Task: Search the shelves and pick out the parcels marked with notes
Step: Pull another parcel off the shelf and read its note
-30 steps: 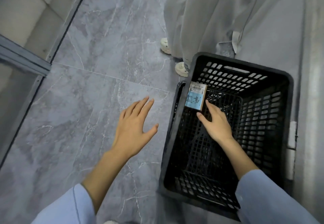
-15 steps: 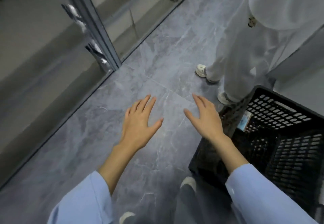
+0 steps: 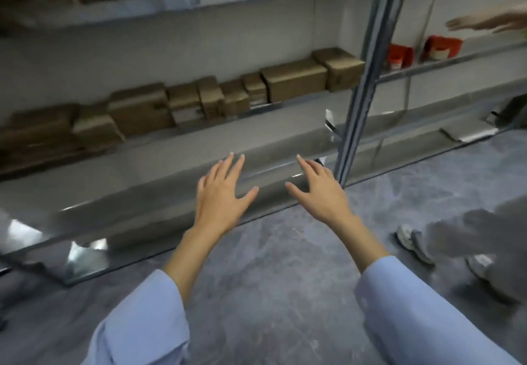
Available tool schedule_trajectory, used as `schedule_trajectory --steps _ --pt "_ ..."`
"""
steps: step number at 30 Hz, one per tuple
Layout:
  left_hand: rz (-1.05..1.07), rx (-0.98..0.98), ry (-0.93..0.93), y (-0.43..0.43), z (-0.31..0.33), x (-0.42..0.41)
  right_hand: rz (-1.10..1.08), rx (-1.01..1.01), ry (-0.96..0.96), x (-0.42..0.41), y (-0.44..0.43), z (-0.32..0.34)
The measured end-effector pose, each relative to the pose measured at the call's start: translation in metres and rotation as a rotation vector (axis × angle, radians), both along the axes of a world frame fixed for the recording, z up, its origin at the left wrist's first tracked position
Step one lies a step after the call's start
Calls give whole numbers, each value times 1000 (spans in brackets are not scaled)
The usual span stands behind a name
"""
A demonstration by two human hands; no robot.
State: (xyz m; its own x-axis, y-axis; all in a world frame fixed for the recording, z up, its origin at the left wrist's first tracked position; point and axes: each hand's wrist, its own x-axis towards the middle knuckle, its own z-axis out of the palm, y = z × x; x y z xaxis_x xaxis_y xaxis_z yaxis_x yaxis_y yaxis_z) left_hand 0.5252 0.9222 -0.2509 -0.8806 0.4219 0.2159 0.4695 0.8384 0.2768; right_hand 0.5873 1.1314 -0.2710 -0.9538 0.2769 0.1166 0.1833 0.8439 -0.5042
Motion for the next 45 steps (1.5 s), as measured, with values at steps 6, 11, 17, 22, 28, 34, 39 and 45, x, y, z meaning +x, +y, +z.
schedule_trajectory --steps 6,11,17,22,28,34,39,45 --pt "221 36 102 -147 83 -41 254 40 74 -83 -119 80" --pt "427 14 195 -253 139 -51 400 74 114 -135 -217 138" --pt "602 10 236 -355 185 -62 559 96 178 -188 -317 195" --pt "693 -22 274 -413 208 -83 682 100 244 -234 -389 227" --pt "748 -39 289 -487 226 -139 793 76 296 -302 -476 255" --pt "793 -38 342 -553 252 -209 823 86 340 -376 -552 278" --pt "824 -38 391 -599 258 -244 851 50 365 -421 -614 287" --pt "812 20 377 -660 258 -292 875 69 367 -464 -673 285"
